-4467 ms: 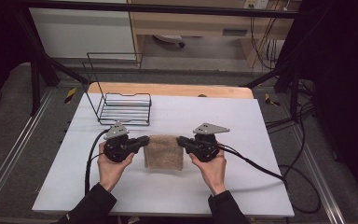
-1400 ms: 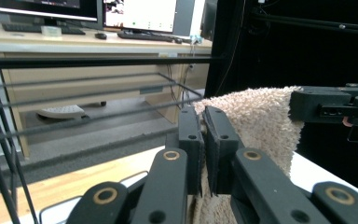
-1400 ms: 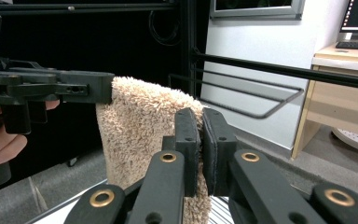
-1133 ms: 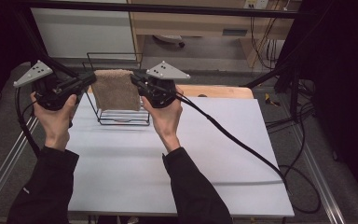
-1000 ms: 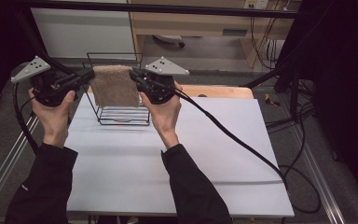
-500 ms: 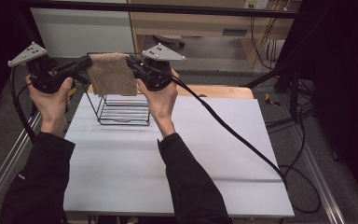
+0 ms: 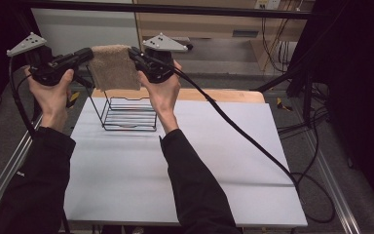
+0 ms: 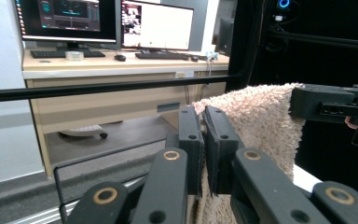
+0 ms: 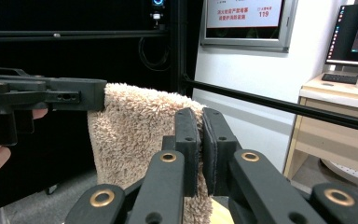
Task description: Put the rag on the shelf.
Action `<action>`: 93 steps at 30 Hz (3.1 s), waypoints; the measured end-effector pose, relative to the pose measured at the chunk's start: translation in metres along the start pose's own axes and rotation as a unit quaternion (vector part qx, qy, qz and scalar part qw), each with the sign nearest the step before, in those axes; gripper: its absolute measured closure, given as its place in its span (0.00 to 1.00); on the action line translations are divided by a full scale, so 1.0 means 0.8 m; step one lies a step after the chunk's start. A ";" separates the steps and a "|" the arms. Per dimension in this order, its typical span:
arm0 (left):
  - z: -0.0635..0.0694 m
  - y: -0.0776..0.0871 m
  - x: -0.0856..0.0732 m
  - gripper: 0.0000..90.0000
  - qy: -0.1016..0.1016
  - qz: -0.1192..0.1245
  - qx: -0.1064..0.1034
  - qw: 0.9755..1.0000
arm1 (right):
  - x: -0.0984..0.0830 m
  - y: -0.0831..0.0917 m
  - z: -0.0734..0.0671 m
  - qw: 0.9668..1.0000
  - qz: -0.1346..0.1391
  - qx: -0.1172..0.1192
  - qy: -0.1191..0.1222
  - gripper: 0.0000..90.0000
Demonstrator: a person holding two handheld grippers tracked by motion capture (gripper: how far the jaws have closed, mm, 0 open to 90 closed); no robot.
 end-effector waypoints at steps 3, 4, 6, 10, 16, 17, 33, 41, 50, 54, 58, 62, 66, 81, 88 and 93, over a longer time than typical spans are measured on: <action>-0.008 -0.002 0.003 0.95 0.007 0.006 0.001 1.000 | 0.003 -0.007 0.000 1.000 0.002 0.000 0.003 0.95; -0.010 -0.003 0.004 0.95 0.009 0.008 0.001 1.000 | 0.004 -0.010 0.000 1.000 0.003 0.001 0.002 0.95; -0.013 -0.004 0.008 0.95 0.009 0.010 0.003 1.000 | 0.006 -0.013 0.001 1.000 0.005 0.001 0.004 0.95; -0.016 -0.009 0.016 0.95 0.005 0.012 0.010 1.000 | 0.012 -0.019 0.002 1.000 0.009 -0.002 0.006 0.95; -0.023 -0.024 0.024 0.95 0.007 0.014 0.010 1.000 | 0.022 -0.028 0.011 1.000 0.010 -0.010 0.008 0.95; -0.024 -0.026 0.025 0.95 0.008 0.016 0.010 1.000 | 0.023 -0.029 0.013 1.000 0.010 -0.012 0.011 0.95; -0.039 -0.056 0.019 0.95 -0.008 0.005 0.016 1.000 | 0.015 -0.050 0.035 1.000 -0.004 -0.024 0.018 0.95; -0.041 -0.056 -0.001 0.95 -0.009 -0.007 0.011 1.000 | -0.001 -0.052 0.038 0.999 -0.023 -0.021 0.013 0.95; -0.038 -0.045 -0.026 0.95 -0.014 -0.022 0.004 1.000 | -0.030 -0.045 0.033 0.999 -0.034 -0.009 0.007 0.95; -0.038 -0.041 -0.036 0.95 -0.018 -0.030 0.005 0.999 | -0.039 -0.044 0.030 0.999 -0.040 -0.005 0.004 0.95; -0.038 -0.031 -0.042 0.95 -0.017 -0.026 0.001 1.000 | -0.045 -0.043 0.026 0.999 -0.042 0.001 0.006 0.95; -0.037 -0.024 -0.043 0.95 -0.021 -0.026 0.000 0.999 | -0.048 -0.043 0.021 0.999 -0.042 0.006 0.006 0.95; -0.035 -0.017 -0.047 0.95 -0.023 -0.026 -0.006 0.999 | -0.049 -0.040 0.017 0.999 -0.044 0.008 0.011 0.95; -0.029 0.000 -0.064 0.94 -0.022 -0.043 -0.008 0.999 | -0.057 -0.026 0.002 0.997 -0.074 0.026 0.022 0.95; -0.025 0.008 -0.076 0.93 -0.022 -0.054 -0.014 0.998 | -0.068 -0.019 -0.002 0.995 -0.084 0.038 0.022 0.94; -0.024 0.011 -0.083 0.92 -0.018 -0.060 -0.015 0.998 | -0.075 -0.018 -0.003 0.995 -0.090 0.045 0.025 0.94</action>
Point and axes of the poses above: each handheld gripper's, and its own axes: y roughly backward along the jaws, x roughly out of its top, z roughly to its right, the point moved 3 cm from there along -y, roughly forward along the jaws, and after that the axes turned 3 degrees about z, right-handed, at the moved point
